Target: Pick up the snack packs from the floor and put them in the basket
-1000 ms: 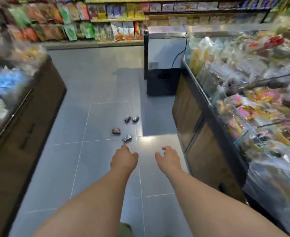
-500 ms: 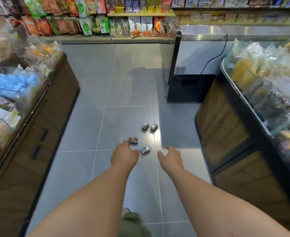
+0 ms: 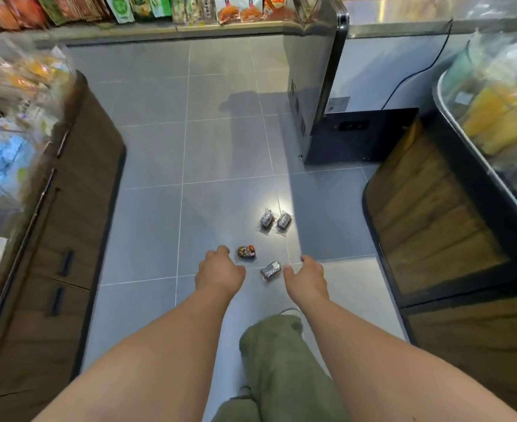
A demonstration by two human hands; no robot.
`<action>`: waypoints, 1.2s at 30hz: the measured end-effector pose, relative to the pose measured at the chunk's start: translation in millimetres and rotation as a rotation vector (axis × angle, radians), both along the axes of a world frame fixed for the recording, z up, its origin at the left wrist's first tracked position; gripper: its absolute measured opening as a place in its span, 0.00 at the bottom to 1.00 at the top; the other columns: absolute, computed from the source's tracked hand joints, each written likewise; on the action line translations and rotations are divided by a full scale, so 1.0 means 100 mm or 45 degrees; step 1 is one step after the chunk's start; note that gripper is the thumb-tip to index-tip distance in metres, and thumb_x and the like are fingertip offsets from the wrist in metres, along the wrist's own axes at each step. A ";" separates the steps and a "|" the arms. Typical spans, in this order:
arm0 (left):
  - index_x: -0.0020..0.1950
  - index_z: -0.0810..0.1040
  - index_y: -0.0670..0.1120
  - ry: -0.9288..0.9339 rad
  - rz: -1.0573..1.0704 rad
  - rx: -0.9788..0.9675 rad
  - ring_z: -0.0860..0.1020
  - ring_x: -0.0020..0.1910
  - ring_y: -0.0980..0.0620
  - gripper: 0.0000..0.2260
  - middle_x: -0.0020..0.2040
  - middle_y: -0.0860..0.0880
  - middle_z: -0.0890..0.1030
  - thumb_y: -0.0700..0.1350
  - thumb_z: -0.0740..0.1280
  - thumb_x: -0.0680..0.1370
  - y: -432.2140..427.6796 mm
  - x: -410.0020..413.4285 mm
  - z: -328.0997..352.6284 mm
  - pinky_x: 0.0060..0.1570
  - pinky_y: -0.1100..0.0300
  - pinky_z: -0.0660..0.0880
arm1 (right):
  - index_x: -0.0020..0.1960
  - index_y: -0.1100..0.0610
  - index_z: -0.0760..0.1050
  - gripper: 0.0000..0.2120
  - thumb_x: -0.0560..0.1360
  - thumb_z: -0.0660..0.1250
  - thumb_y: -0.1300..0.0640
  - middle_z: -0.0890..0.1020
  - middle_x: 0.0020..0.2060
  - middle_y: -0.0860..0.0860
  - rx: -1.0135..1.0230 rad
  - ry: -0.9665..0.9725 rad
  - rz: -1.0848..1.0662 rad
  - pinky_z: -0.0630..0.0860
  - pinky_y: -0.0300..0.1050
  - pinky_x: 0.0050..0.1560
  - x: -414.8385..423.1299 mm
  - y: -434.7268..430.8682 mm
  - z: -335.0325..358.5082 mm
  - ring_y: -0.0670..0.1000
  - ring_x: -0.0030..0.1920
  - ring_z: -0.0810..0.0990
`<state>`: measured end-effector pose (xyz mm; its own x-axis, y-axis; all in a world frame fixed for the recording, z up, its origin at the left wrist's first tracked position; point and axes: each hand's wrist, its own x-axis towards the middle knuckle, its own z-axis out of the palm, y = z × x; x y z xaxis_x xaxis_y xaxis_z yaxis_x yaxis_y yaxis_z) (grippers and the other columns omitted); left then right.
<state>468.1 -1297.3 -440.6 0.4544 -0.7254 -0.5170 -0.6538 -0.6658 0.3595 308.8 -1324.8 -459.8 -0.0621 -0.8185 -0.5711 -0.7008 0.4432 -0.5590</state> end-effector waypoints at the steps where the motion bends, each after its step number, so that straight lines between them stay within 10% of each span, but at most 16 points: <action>1: 0.71 0.65 0.45 0.001 -0.011 0.015 0.71 0.64 0.41 0.22 0.67 0.42 0.68 0.46 0.63 0.77 -0.13 0.06 -0.04 0.61 0.51 0.70 | 0.74 0.55 0.59 0.25 0.80 0.58 0.48 0.62 0.71 0.56 0.018 -0.005 -0.011 0.67 0.50 0.62 0.06 -0.14 -0.05 0.60 0.67 0.68; 18: 0.73 0.63 0.46 -0.033 -0.303 0.200 0.66 0.67 0.41 0.23 0.69 0.43 0.66 0.45 0.63 0.78 -2.22 0.77 -0.82 0.62 0.50 0.67 | 0.74 0.52 0.59 0.26 0.79 0.60 0.48 0.62 0.71 0.57 0.247 -0.022 -0.163 0.68 0.53 0.66 0.79 -2.00 -0.85 0.62 0.68 0.67; 36: 0.74 0.59 0.48 0.005 -0.702 0.433 0.63 0.68 0.42 0.28 0.70 0.45 0.60 0.46 0.65 0.75 -3.01 1.11 -3.95 0.62 0.50 0.67 | 0.70 0.43 0.62 0.23 0.77 0.63 0.47 0.56 0.68 0.52 0.442 0.112 -0.488 0.69 0.49 0.63 0.94 -2.43 -3.82 0.60 0.65 0.64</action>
